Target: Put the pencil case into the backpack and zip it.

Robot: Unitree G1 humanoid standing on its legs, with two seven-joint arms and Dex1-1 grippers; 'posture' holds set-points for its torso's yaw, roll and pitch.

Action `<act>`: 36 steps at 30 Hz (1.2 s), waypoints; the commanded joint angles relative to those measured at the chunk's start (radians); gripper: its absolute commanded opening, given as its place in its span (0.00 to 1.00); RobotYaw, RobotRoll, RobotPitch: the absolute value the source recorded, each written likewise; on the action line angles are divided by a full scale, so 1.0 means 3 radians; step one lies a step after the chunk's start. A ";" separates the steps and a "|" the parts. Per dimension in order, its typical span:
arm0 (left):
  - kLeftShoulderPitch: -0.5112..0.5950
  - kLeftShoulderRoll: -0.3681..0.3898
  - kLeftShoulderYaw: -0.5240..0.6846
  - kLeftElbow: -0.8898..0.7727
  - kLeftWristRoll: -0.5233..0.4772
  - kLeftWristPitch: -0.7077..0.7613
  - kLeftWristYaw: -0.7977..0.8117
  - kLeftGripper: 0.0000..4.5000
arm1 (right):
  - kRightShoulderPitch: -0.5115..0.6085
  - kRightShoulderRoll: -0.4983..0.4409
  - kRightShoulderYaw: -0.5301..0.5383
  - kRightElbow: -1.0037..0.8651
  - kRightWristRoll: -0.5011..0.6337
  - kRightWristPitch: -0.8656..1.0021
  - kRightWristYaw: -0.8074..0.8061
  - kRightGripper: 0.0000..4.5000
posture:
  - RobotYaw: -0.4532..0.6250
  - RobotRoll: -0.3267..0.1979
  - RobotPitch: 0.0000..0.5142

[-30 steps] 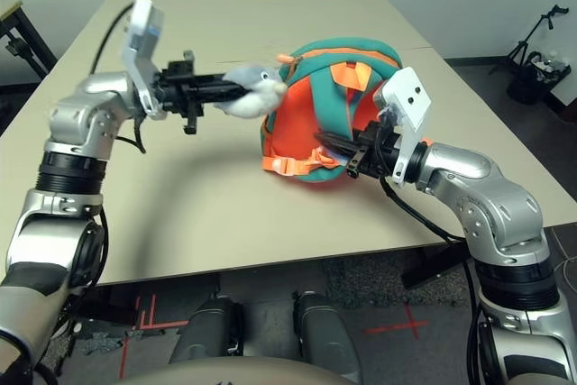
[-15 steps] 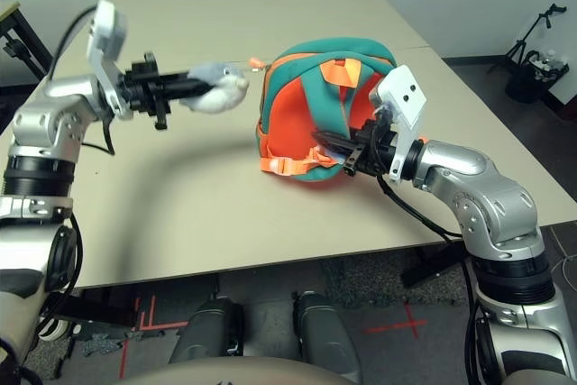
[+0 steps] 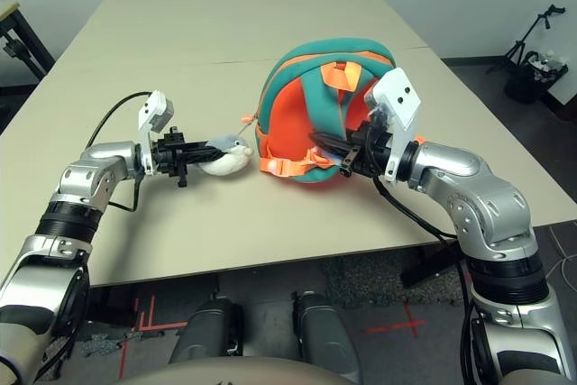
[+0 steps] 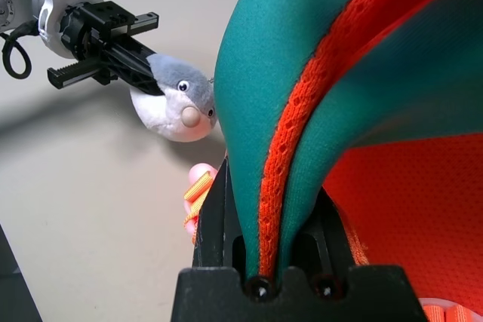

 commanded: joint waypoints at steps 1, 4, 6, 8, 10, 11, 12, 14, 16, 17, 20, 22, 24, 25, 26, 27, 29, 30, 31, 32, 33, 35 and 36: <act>-0.0053 0.0121 0.0086 0.0010 -0.0053 0.0277 -0.0017 0.32 | -0.0023 -0.0051 0.0066 0.0023 -0.0049 -0.0012 0.0043 0.04 | 0.47 0.62 0.12; -0.0090 0.0307 0.0152 -0.0076 -0.0102 0.0433 -0.0107 0.58 | 0.0009 -0.0229 0.0131 0.0026 -0.0100 0.0001 0.0206 0.28 | 0.48 0.62 0.12; -0.0088 0.0476 0.0114 -0.0094 -0.0044 0.0470 -0.0174 0.74 | 0.0056 -0.0464 0.0205 -0.0007 -0.0120 0.0008 0.0434 0.44 | 0.48 0.62 0.12; -0.0064 0.0669 0.0025 -0.0124 0.0049 0.0480 -0.0256 0.92 | 0.0074 -0.0675 0.0191 -0.0023 -0.0048 0.0042 0.0650 0.62 | 0.48 0.62 0.13; -0.0048 0.0827 -0.0040 -0.0129 0.0132 0.0477 -0.0307 1.00 | 0.0081 -0.0871 0.0153 -0.0008 0.0011 0.0060 0.0865 0.78 | 0.49 0.62 0.13; -0.0044 0.0890 -0.0047 -0.0112 0.0168 0.0457 -0.0310 1.00 | 0.0091 -0.0987 0.0130 0.0029 0.0012 0.0051 0.0977 0.87 | 0.49 0.62 0.14; -0.0037 0.0940 -0.0030 -0.0093 0.0185 0.0447 -0.0307 1.00 | 0.0098 -0.1110 0.0104 0.0108 -0.0018 0.0035 0.1067 0.95 | 0.49 0.62 0.14; -0.0017 0.0990 0.0031 -0.0062 0.0198 0.0407 -0.0276 1.00 | 0.0112 -0.1310 0.0071 0.0288 -0.0097 -0.0009 0.1188 1.00 | 0.49 0.62 0.15; 0.0033 0.1033 0.0089 -0.0006 0.0214 0.0362 -0.0233 1.00 | 0.0184 -0.1520 0.0022 0.0508 -0.0155 -0.0069 0.1346 1.00 | 0.50 0.62 0.15; 0.0067 0.1049 0.0113 0.0018 0.0232 0.0313 -0.0201 1.00 | 0.0224 -0.1607 -0.0006 0.0616 -0.0181 -0.0101 0.1409 1.00 | 0.51 0.62 0.16; 0.0172 0.0980 0.0304 0.0068 0.0217 0.0068 0.0043 1.00 | 0.0320 -0.1752 -0.0116 0.0982 -0.0298 -0.0248 0.1456 1.00 | 0.51 0.62 0.16; 0.0343 0.0953 0.0384 -0.0008 0.0229 -0.0149 0.0137 1.00 | 0.0365 -0.1779 -0.0188 0.1259 -0.0460 -0.0394 0.1346 1.00 | 0.51 0.62 0.16; 0.0463 0.0869 0.0511 -0.0054 0.0181 -0.0195 0.0306 1.00 | 0.0394 -0.1716 -0.0317 0.1468 -0.0537 -0.0543 0.1236 1.00 | 0.51 0.62 0.15; 0.0493 0.0786 0.0620 -0.0045 0.0152 -0.0282 0.0463 1.00 | 0.0359 -0.1635 -0.0394 0.1598 -0.0570 -0.0609 0.1101 1.00 | 0.51 0.62 0.15; 0.0511 0.0699 0.0733 -0.0035 0.0113 -0.0359 0.0615 1.00 | 0.0318 -0.1552 -0.0457 0.1723 -0.0602 -0.0678 0.0973 1.00 | 0.51 0.62 0.15; 0.0525 0.0605 0.0850 -0.0025 0.0060 -0.0441 0.0737 1.00 | 0.0284 -0.1478 -0.0500 0.1837 -0.0651 -0.0763 0.0856 1.00 | 0.51 0.62 0.15; 0.0597 0.0476 0.0967 -0.0055 0.0098 -0.0612 0.0985 1.00 | 0.0249 -0.1328 -0.0538 0.2051 -0.0800 -0.0989 0.0602 1.00 | 0.51 0.62 0.15; 0.0646 0.0383 0.1034 -0.0074 0.0151 -0.0734 0.1216 1.00 | 0.0210 -0.1203 -0.0580 0.2168 -0.0856 -0.1100 0.0406 1.00 | 0.52 0.62 0.14; 0.0679 0.0321 0.1075 -0.0086 0.0191 -0.0820 0.1381 1.00 | 0.0180 -0.1112 -0.0611 0.2249 -0.0894 -0.1177 0.0275 1.00 | 0.52 0.62 0.14; 0.0698 0.0251 0.1131 -0.0100 0.0172 -0.0828 0.1518 1.00 | 0.0140 -0.1028 -0.0646 0.2330 -0.0914 -0.1239 0.0166 1.00 | 0.52 0.62 0.15; 0.0755 0.0156 0.1204 -0.0124 0.0197 -0.0913 0.1760 1.00 | 0.0050 -0.0851 -0.0748 0.2466 -0.0911 -0.1367 -0.0089 1.00 | 0.52 0.62 0.15; 0.0860 -0.0019 0.1315 -0.0198 0.0256 -0.0980 0.2215 1.00 | -0.0091 -0.0607 -0.0855 0.2740 -0.1053 -0.1778 -0.0588 1.00 | 0.52 0.62 0.16; 0.0889 -0.0072 0.1340 -0.0226 0.0288 -0.1005 0.2359 1.00 | -0.0140 -0.0545 -0.0879 0.2846 -0.1119 -0.1922 -0.0737 1.00 | 0.53 0.62 0.16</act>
